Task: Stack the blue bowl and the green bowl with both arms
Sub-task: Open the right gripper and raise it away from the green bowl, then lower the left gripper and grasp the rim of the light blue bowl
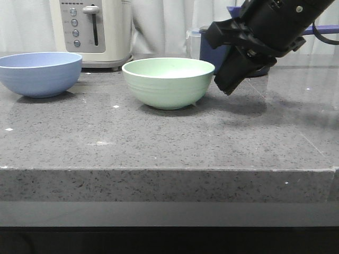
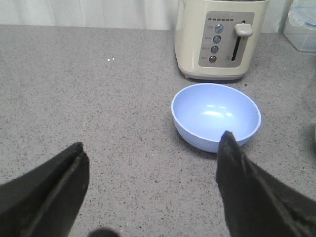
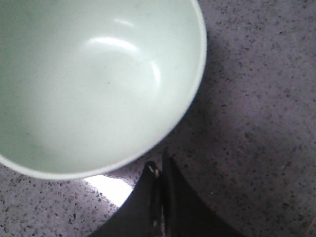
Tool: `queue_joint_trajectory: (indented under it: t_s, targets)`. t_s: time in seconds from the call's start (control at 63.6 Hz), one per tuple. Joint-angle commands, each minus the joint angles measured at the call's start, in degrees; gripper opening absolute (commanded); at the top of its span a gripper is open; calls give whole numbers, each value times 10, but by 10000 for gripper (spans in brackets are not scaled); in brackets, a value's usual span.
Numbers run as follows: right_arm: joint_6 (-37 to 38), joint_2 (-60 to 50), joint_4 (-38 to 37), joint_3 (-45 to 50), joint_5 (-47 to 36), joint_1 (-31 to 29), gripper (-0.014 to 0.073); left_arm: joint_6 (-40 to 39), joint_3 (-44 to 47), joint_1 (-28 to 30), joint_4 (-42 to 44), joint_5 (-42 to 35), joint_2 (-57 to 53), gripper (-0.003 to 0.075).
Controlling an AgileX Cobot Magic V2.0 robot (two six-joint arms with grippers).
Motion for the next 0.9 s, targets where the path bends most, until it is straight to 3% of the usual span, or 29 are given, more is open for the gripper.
queue_joint_trajectory:
  t_s: [0.0, 0.189, 0.88]
  targets:
    - [-5, -22, 14, -20, -26, -1, -64, -2, -26, -5, -11, -31, 22, 532]
    - [-5, -22, 14, -20, -26, -1, -64, 4, -77, -10, -11, 23, 110, 532]
    - [-5, -22, 14, -19, -26, -1, -64, 13, -291, -33, -7, 28, 475, 531]
